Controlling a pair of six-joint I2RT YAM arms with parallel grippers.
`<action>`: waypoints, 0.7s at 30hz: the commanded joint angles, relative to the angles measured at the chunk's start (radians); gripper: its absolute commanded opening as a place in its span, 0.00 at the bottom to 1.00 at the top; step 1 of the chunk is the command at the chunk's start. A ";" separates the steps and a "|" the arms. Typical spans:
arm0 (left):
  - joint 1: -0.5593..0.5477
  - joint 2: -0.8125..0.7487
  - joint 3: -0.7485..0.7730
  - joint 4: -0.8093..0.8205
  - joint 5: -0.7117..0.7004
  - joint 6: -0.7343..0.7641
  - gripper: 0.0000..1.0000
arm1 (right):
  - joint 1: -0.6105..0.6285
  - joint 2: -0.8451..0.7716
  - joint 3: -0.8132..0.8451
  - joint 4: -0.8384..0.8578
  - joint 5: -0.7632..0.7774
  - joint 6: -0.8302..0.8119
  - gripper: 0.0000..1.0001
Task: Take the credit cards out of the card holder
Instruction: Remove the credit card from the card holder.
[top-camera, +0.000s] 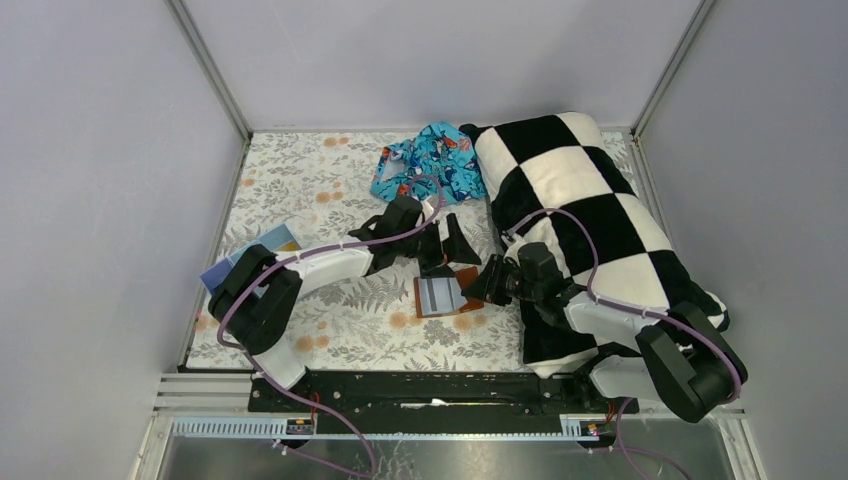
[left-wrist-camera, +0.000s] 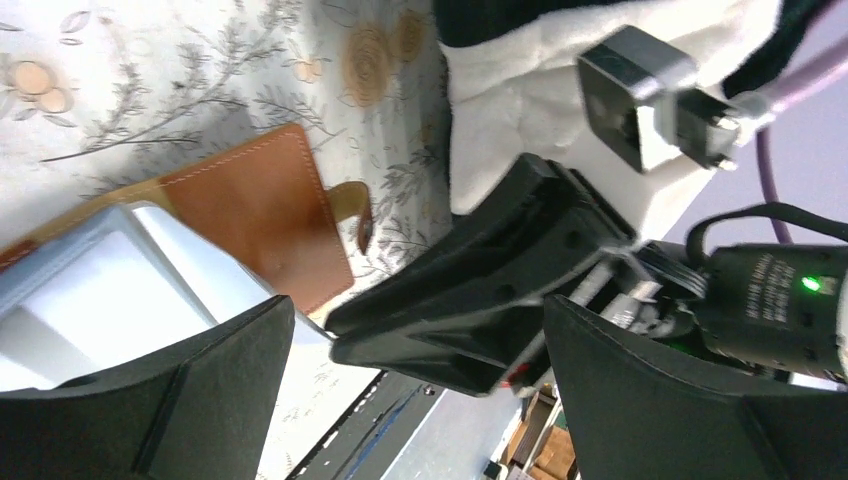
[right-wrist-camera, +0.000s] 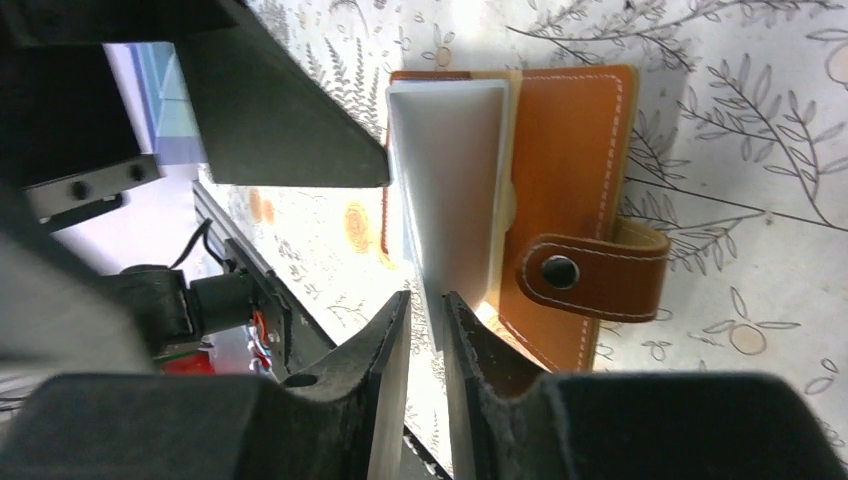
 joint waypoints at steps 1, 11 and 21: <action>0.018 -0.007 -0.037 0.060 -0.021 -0.016 0.99 | -0.001 -0.019 0.009 0.127 -0.038 0.037 0.26; 0.074 -0.122 -0.034 -0.099 -0.084 0.062 0.99 | 0.001 -0.190 0.020 -0.021 0.063 -0.060 0.34; 0.089 -0.252 -0.014 -0.349 -0.302 0.169 0.99 | 0.035 0.069 0.210 -0.098 -0.088 -0.221 0.24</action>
